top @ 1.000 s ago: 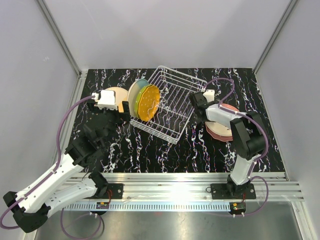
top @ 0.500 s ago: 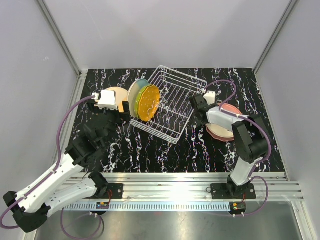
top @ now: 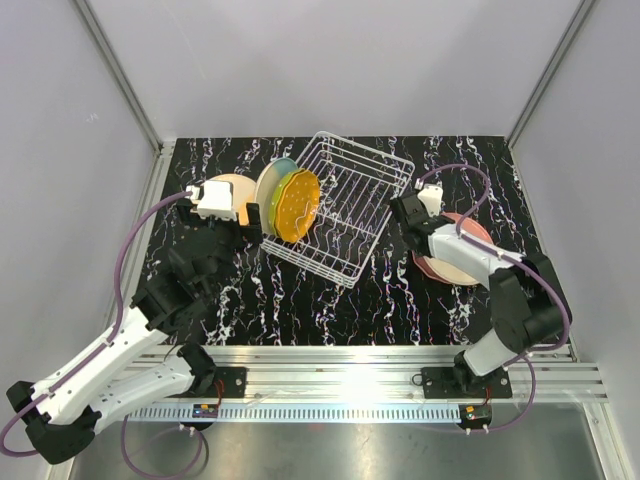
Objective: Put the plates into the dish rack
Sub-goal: Grab a plate with the right arm
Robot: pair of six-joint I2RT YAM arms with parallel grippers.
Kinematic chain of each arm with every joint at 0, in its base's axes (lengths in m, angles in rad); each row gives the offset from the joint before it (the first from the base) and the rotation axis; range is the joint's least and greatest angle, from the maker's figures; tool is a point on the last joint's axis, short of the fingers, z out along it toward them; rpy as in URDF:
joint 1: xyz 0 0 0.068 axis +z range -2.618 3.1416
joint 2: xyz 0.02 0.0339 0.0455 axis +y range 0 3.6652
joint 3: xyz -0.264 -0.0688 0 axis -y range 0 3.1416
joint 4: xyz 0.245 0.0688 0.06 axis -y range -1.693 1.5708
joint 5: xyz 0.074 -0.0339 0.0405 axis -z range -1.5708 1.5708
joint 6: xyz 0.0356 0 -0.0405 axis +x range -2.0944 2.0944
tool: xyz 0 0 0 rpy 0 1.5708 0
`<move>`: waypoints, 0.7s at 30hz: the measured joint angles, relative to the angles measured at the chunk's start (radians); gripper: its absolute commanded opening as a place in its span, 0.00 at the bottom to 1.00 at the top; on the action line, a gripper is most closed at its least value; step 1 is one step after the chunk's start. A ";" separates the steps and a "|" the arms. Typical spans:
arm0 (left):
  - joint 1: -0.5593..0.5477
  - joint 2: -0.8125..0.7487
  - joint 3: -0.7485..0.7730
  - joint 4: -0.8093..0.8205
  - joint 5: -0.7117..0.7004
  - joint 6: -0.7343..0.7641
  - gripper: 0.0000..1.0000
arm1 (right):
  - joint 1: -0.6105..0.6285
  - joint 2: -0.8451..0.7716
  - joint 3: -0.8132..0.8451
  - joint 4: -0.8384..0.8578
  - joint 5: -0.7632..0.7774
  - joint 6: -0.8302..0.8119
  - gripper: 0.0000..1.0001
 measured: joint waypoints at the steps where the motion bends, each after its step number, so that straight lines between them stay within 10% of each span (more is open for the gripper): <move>1: 0.000 0.000 0.000 0.000 0.000 0.000 0.99 | 0.000 -0.018 -0.003 -0.002 -0.005 -0.003 0.03; 21: -0.027 0.156 0.081 -0.087 0.219 -0.152 0.99 | -0.004 -0.186 -0.054 0.002 -0.150 -0.087 0.00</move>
